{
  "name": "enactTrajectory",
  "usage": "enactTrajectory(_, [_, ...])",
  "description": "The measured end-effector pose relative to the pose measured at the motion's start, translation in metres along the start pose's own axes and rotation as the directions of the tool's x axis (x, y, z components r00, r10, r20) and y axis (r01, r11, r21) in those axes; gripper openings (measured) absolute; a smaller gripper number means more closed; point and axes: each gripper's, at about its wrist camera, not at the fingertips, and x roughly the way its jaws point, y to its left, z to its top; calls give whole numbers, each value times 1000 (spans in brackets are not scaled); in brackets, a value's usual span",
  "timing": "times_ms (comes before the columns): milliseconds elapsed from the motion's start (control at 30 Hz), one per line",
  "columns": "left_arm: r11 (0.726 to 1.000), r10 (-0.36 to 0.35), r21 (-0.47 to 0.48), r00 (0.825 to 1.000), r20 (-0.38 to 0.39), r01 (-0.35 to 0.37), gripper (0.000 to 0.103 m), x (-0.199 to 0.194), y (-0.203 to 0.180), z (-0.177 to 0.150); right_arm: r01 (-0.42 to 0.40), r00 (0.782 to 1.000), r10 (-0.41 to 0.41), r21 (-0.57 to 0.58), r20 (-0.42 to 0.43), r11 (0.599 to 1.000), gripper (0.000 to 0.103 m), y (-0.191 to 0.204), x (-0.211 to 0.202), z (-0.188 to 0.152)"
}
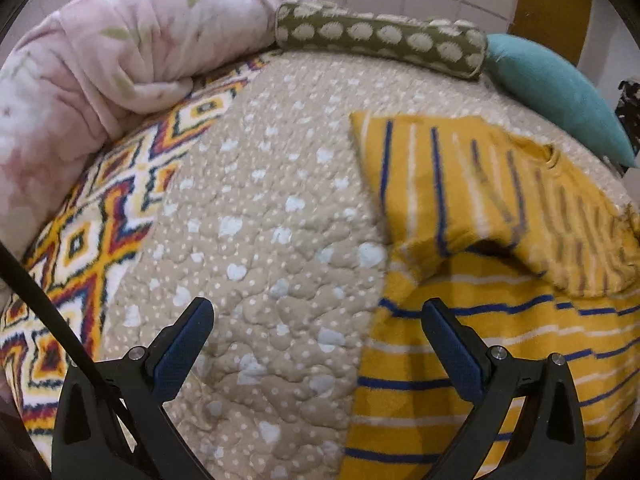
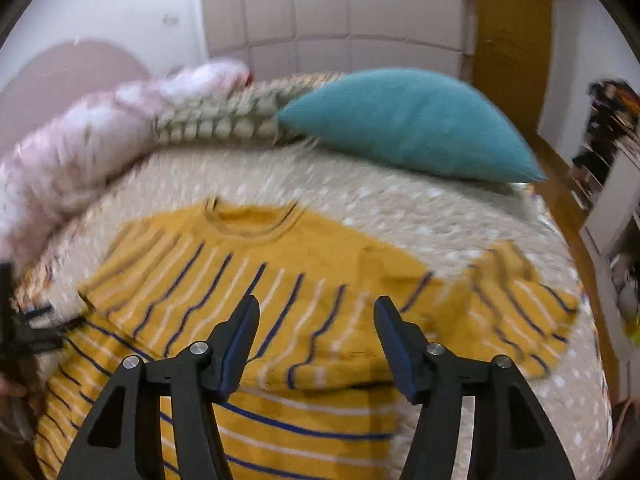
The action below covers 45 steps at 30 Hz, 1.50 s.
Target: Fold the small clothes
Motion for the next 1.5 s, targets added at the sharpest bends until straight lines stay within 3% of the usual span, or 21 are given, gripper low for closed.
enactTrajectory(167, [1000,-14,21,999,33,13,103,-8,-13,18,89,987,-93,-41,-133,995,62,4,49,-42])
enactTrajectory(300, [999,9,53,1000,23,-10,103,9,-28,31,108,990,-111,-45,-89,993,63,-8,25,-48])
enactTrajectory(467, [996,73,50,995,-61,-70,103,43,-29,22,87,996,-86,78,-26,993,64,-35,5,-34])
enactTrajectory(633, [1000,30,3,997,-70,-30,103,41,-21,18,142,984,-133,82,-115,986,58,-38,57,-34])
enactTrajectory(667, [999,32,9,997,-66,-31,103,38,-22,17,147,985,-139,81,-100,986,58,-37,59,-34])
enactTrajectory(733, [999,33,28,999,-44,-31,103,29,-25,16,160,984,-152,79,-96,984,58,-35,55,-32])
enactTrajectory(800, [999,27,37,999,-25,-26,103,19,-30,14,125,990,-116,110,-80,986,58,-36,42,-33])
enactTrajectory(1000, [998,-51,38,999,20,50,103,-8,-50,10,107,994,-101,126,-47,986,62,-48,-2,-49])
enactTrajectory(1167, [995,-80,67,997,6,79,103,-5,-69,3,120,993,-115,243,-33,963,68,-86,-33,-73])
enactTrajectory(1367, [994,-63,91,998,-28,65,103,11,-80,-11,141,990,-135,348,-40,927,68,-132,-38,-78])
enactTrajectory(1500, [994,-54,94,998,-24,56,103,14,-81,-15,98,995,-96,349,-23,932,68,-139,-29,-68])
